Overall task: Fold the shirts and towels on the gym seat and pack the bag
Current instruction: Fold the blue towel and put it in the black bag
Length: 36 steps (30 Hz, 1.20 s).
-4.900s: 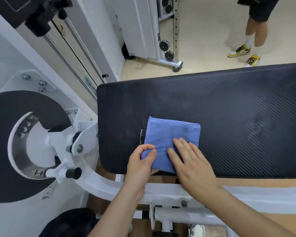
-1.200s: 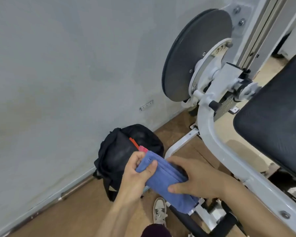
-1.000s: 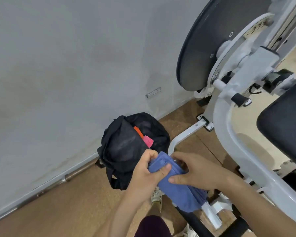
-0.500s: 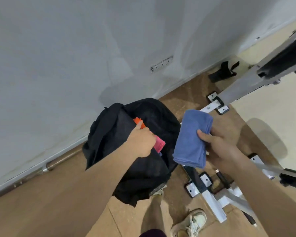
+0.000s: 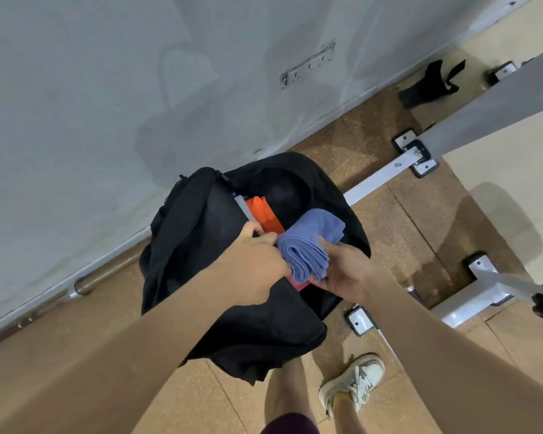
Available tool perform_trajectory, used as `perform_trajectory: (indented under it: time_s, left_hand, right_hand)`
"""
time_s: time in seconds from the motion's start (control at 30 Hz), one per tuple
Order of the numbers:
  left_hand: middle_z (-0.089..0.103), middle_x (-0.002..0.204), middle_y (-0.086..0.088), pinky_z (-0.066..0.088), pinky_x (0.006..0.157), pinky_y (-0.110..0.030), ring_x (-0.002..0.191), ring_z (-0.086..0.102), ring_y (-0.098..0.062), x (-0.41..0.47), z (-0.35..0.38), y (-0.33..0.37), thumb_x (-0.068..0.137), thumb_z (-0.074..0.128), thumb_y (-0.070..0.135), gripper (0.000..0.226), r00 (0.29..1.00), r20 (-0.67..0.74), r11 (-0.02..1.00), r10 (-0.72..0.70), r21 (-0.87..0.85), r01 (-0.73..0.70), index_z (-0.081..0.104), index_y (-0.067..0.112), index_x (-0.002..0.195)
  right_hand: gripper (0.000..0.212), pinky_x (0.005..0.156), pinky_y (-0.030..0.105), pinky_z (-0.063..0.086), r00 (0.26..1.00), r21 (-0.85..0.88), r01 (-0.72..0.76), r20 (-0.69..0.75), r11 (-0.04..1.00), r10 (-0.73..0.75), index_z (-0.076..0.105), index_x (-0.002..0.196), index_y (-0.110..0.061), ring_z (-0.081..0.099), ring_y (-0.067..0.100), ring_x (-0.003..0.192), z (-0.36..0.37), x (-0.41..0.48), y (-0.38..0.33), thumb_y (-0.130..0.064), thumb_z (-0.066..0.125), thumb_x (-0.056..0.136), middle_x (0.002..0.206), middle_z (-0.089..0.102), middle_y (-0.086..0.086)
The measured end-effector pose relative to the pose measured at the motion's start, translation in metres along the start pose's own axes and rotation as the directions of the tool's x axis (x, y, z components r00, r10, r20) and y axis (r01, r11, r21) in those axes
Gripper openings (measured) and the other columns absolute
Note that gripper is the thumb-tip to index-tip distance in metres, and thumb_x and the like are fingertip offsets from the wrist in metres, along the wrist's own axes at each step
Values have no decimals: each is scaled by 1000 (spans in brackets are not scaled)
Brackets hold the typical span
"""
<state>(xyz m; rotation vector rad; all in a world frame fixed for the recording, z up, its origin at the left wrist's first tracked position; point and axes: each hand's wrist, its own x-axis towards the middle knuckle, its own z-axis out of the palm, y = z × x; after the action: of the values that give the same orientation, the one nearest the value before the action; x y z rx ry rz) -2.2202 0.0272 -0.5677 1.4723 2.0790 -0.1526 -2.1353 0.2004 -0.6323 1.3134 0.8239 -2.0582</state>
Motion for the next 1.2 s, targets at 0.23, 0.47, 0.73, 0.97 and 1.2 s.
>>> perform_trajectory:
  time_s: [0.23,0.47,0.73,0.97,1.2]
  left_hand:
    - [49,50,12,23,104,-31,68,49,-11,-58,-3,-10,44,42,8,29,979,-195,992,-56,-123,32,63,24,56]
    - [45,49,12,24,98,-38,69,55,-11,-28,-8,10,50,46,8,20,939,-324,989,-116,-129,78,58,24,51]
    - [62,74,8,23,104,-44,93,62,-17,1,31,27,54,75,9,24,945,-240,974,-222,-87,207,71,22,73]
    - [60,93,10,23,105,-35,104,57,-18,-6,28,16,55,57,7,36,913,-326,935,-247,-326,136,62,24,86]
    - [53,107,17,0,114,-50,121,37,-8,2,-4,-8,88,62,27,19,985,-2,975,-172,-143,170,61,36,105]
  right_hand:
    - [53,77,40,60,966,-142,224,-100,964,-239,54,125,-10,69,24,101,15,3,28,-1,76,78,115,69,9]
    - [23,66,8,35,962,-726,209,33,655,-271,48,75,-13,43,-5,66,50,-5,33,-2,64,87,75,44,-10]
    - [42,96,45,49,984,-556,98,-68,825,-163,61,112,-16,58,15,93,19,-23,-1,-45,71,83,100,61,5]
    - [22,90,38,55,913,-738,305,48,602,-404,71,103,-11,68,14,90,19,-12,3,-10,74,82,96,72,1]
    - [18,74,25,54,953,-627,265,53,732,-300,69,86,-5,66,16,76,8,-20,14,8,75,74,89,72,12]
